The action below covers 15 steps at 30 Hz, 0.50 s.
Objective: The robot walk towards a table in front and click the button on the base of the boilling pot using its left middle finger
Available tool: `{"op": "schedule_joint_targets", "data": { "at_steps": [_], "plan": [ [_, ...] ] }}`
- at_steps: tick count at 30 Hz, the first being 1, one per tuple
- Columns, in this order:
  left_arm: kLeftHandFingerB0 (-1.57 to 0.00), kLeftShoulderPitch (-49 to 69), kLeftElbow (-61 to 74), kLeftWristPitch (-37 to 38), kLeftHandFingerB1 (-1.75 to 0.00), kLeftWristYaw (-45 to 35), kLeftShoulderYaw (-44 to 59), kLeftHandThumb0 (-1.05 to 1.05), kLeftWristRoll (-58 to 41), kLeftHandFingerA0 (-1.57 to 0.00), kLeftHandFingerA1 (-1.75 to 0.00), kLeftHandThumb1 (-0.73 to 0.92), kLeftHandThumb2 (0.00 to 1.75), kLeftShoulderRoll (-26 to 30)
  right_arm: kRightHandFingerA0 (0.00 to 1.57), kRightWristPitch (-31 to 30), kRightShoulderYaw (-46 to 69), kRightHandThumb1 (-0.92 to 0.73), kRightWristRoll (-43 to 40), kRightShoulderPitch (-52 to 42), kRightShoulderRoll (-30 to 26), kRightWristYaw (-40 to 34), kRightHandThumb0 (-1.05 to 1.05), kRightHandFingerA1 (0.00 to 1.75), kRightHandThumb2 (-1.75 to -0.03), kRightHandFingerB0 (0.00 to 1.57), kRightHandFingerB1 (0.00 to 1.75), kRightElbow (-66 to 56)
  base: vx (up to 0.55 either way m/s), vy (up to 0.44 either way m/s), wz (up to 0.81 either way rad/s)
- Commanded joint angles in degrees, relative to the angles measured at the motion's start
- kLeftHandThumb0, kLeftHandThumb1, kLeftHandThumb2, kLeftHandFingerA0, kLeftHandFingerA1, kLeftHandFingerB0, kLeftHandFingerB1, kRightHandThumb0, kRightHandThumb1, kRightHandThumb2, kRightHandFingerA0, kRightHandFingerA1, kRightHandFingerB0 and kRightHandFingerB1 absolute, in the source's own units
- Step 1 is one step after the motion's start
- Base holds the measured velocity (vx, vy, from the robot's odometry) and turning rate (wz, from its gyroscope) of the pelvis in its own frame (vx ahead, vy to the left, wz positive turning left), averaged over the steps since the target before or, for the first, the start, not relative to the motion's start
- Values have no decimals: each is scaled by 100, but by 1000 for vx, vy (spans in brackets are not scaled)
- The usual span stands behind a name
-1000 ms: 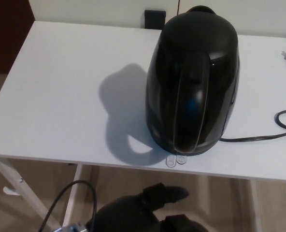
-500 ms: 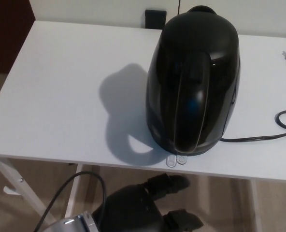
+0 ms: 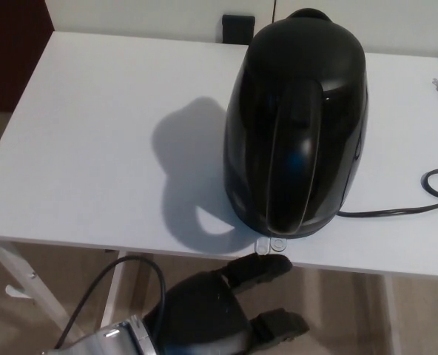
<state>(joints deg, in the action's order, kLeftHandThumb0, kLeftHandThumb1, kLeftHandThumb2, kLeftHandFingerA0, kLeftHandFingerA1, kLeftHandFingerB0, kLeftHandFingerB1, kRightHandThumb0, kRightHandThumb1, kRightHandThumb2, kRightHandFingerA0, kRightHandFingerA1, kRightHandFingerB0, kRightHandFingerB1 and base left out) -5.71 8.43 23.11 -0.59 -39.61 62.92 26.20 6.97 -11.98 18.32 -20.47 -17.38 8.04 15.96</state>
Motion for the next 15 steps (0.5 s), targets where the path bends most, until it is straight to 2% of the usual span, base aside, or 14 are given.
{"op": "schedule_joint_targets", "data": {
  "at_steps": [1, 11, 15],
  "plan": [
    [-23, -72, -103, -20, -29, 205, 81, -55, 218, -29, -31, 69, 62, 9, 55, -127, 12, -73, 16, -35, -97, 32, -7, 53, -61, 41, 44, -77, 0, 0, 0],
    [-26, -116, -340, -86, -29, 495, 136, -54, 324, -32, -32, 66, 61, -128, 55, -63, 20, -73, -63, -35, -157, 121, -10, 53, -61, 40, 43, -35, 0, 0, 0],
    [-25, -194, -425, -162, -29, 311, 161, -54, 304, -31, -31, 67, 61, -180, 56, -6, 7, -73, -62, 1, -176, 143, -9, 53, -61, 40, 42, 21, 0, 0, 0]
  ]
}}
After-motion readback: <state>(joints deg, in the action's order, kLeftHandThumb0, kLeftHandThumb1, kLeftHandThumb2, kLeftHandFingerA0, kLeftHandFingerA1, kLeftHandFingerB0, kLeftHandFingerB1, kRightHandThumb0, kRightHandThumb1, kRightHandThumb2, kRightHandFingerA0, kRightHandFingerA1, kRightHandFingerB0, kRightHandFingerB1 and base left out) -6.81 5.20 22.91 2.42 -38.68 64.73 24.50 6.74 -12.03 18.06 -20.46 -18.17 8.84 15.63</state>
